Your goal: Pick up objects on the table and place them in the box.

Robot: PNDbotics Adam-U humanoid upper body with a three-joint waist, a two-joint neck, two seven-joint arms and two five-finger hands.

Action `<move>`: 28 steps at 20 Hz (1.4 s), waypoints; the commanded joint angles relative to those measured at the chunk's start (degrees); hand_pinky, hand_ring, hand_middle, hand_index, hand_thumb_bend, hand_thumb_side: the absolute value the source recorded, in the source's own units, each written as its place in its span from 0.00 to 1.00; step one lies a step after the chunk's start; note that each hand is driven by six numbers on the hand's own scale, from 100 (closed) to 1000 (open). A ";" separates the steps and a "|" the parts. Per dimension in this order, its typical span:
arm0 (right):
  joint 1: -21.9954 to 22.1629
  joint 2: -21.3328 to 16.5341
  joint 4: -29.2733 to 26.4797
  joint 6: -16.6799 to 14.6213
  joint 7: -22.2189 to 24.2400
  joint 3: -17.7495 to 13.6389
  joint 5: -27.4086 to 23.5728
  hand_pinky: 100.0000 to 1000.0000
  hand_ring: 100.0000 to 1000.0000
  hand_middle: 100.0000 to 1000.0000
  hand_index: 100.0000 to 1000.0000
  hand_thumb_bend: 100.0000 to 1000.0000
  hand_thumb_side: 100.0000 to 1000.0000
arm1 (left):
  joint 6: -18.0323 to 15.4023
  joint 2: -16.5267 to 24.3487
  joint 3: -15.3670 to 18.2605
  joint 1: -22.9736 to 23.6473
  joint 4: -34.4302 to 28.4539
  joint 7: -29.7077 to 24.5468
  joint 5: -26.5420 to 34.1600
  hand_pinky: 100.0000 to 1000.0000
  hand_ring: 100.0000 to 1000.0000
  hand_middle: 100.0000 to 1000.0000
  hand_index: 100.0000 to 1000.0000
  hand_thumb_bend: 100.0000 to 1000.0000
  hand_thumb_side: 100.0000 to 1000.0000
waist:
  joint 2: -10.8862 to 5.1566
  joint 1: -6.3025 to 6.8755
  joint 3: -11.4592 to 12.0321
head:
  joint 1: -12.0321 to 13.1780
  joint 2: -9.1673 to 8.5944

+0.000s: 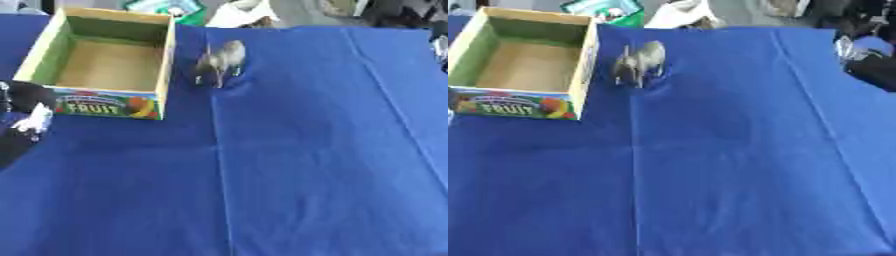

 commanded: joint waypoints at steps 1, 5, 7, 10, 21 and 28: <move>-3.37 -5.28 2.08 -2.03 3.58 0.90 4.24 0.62 0.85 0.78 0.88 0.00 0.09 | -0.17 1.06 -0.16 -0.80 -1.28 -0.38 0.17 0.55 0.44 0.44 0.62 0.22 0.52 | -1.21 -0.03 0.28 | -0.55 -0.28; -8.18 -7.34 5.64 -5.01 7.69 2.52 9.53 0.66 0.88 0.81 0.90 0.06 0.10 | -0.24 1.20 -0.33 -1.01 -1.35 -0.58 0.28 0.55 0.44 0.44 0.62 0.22 0.52 | -1.20 -0.22 0.91 | -1.07 -0.34; -10.88 -7.36 8.04 -6.46 9.84 3.45 12.78 0.68 0.90 0.82 0.91 0.11 0.12 | -0.30 1.26 -0.48 -1.15 -1.39 -0.75 0.33 0.55 0.44 0.44 0.62 0.22 0.52 | -1.20 -0.40 1.26 | -1.32 -0.35; -14.54 -6.62 11.92 -9.04 12.36 4.63 17.15 0.71 0.91 0.84 0.91 0.20 0.14 | -0.41 1.35 -0.76 -1.37 -1.44 -1.08 0.38 0.55 0.44 0.44 0.62 0.22 0.52 | -1.21 -0.70 1.94 | -1.79 -0.31; -25.46 1.08 28.48 -15.88 15.49 5.92 35.46 0.78 0.95 0.87 0.92 0.43 0.21 | -0.92 1.62 -2.10 -2.56 -1.62 -2.63 0.93 0.55 0.44 0.44 0.62 0.22 0.52 | -1.08 -1.83 5.25 | -4.24 -0.14; -28.96 5.54 34.79 -17.38 13.98 5.42 43.42 0.78 0.95 0.87 0.92 0.43 0.21 | -1.22 1.73 -3.05 -3.59 -1.58 -3.54 1.05 0.55 0.44 0.44 0.62 0.22 0.52 | -0.77 -2.48 8.06 | -6.37 -0.27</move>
